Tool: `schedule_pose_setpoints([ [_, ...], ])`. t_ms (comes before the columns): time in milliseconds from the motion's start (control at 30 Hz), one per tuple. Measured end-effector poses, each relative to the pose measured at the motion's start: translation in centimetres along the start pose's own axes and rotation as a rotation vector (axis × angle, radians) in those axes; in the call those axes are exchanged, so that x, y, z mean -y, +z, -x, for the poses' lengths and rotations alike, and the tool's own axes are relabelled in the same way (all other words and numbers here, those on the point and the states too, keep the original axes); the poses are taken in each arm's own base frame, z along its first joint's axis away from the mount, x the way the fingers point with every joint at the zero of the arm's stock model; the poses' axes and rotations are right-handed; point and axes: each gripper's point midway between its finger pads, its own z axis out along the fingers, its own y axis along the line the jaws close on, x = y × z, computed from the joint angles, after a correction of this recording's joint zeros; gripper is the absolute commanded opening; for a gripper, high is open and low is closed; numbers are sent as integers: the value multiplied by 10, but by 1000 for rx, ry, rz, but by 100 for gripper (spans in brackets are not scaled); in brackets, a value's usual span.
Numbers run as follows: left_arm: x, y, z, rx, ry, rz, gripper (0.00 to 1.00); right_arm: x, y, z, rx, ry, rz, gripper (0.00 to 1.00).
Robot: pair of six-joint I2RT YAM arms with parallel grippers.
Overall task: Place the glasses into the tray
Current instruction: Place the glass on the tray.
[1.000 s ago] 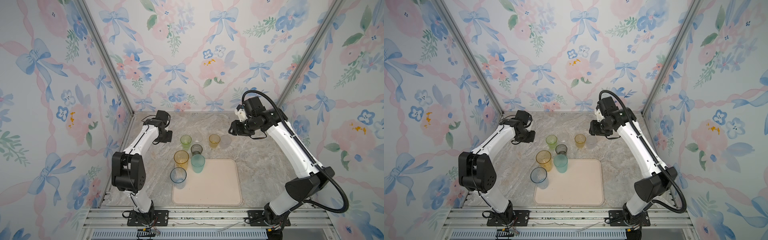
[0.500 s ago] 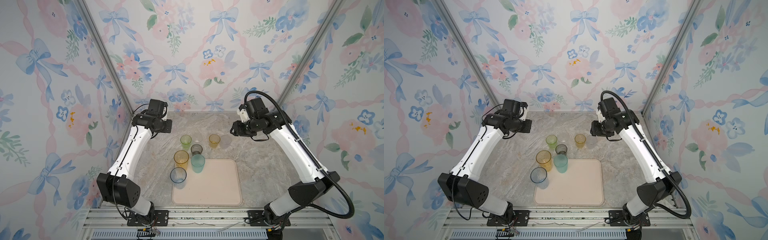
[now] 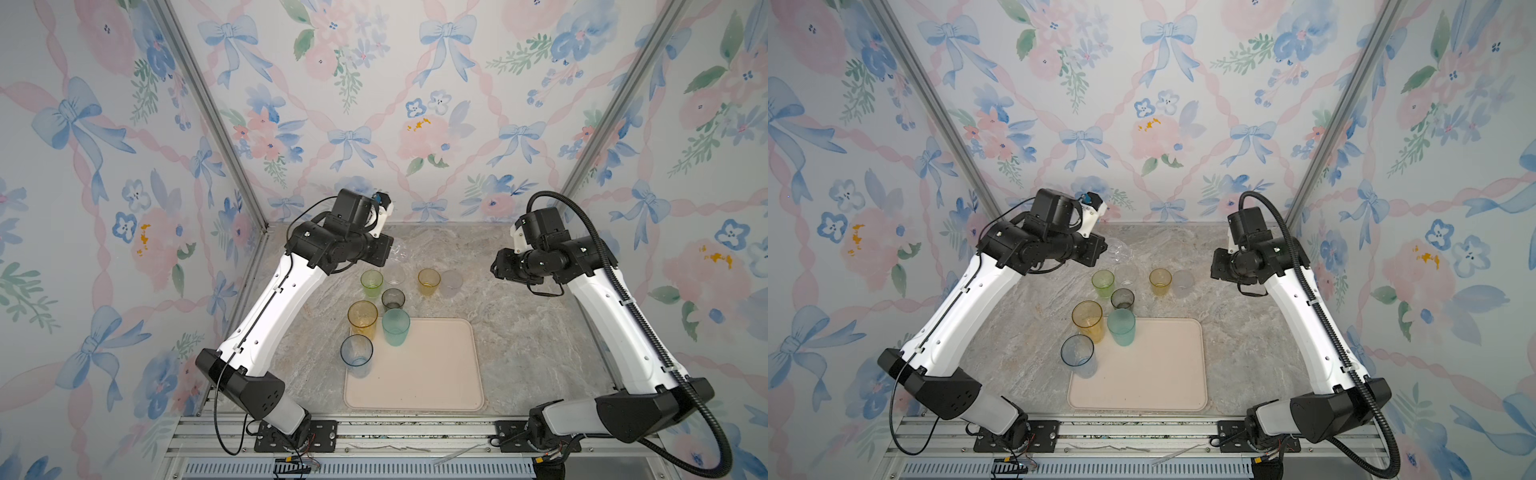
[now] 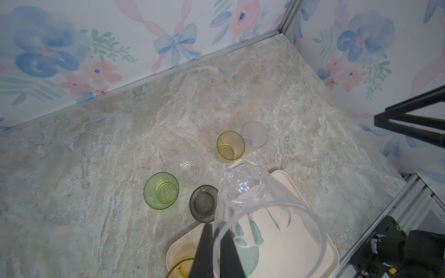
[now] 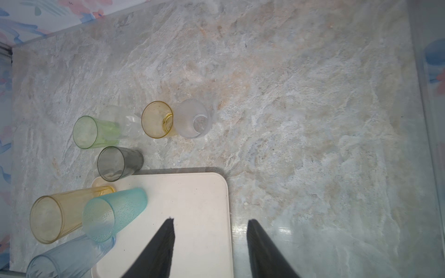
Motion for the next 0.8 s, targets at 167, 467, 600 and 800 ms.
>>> schedule_pose_setpoints([
  [167, 69, 53, -17, -109, 108, -97, 1, 42, 0, 20, 47, 108, -32, 52],
  [467, 129, 141, -79, -327, 207, -162, 0, 59, 4, 38, 87, 139, 30, 52],
  [600, 136, 167, -89, -370, 215, -181, 0, 56, 6, 37, 82, 133, 52, 52],
  [800, 141, 195, -95, -395, 241, -208, 0, 54, 8, 38, 86, 133, 62, 52],
])
